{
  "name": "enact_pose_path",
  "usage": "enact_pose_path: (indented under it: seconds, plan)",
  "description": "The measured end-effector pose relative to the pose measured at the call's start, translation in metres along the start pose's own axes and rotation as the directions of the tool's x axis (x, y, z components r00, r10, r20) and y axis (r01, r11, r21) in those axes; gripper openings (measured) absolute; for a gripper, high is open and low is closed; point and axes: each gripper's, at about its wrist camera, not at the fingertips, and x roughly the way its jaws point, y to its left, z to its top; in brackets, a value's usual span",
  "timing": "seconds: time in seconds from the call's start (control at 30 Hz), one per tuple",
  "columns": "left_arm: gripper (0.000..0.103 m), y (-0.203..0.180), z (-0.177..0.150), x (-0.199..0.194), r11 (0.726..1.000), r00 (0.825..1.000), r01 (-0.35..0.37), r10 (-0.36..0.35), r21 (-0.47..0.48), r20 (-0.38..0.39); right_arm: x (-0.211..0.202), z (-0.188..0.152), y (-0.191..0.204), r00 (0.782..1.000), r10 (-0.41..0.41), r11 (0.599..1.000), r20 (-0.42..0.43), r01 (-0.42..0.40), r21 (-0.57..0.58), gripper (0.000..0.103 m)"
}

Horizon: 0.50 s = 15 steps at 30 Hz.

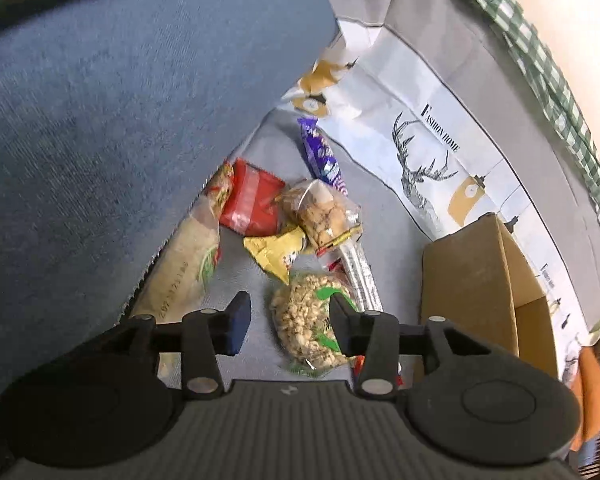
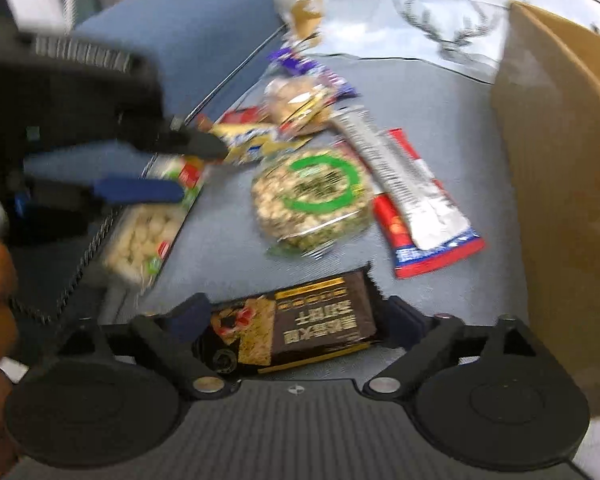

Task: Organize snacks
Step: 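Grasp the dark brown cracker bar with the right tool while the left tool approaches the snacks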

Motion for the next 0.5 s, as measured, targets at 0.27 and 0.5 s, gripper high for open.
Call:
enact_pose_path:
  seconds: [0.27, 0.5]
  plan:
    - [0.048, -0.026, -0.006, -0.003, 0.959, 0.969, -0.238, 0.223, 0.155, 0.103, 0.000, -0.012, 0.003, 1.000, 0.003, 0.988, 0.022, 0.001, -0.156, 0.100]
    - [0.049, -0.054, -0.020, 0.046, 0.750, 0.826, -0.554, 0.549, 0.363, 0.127, -0.019, -0.022, -0.021, 0.999, 0.037, 0.984, 0.023, -0.032, -0.176, 0.089]
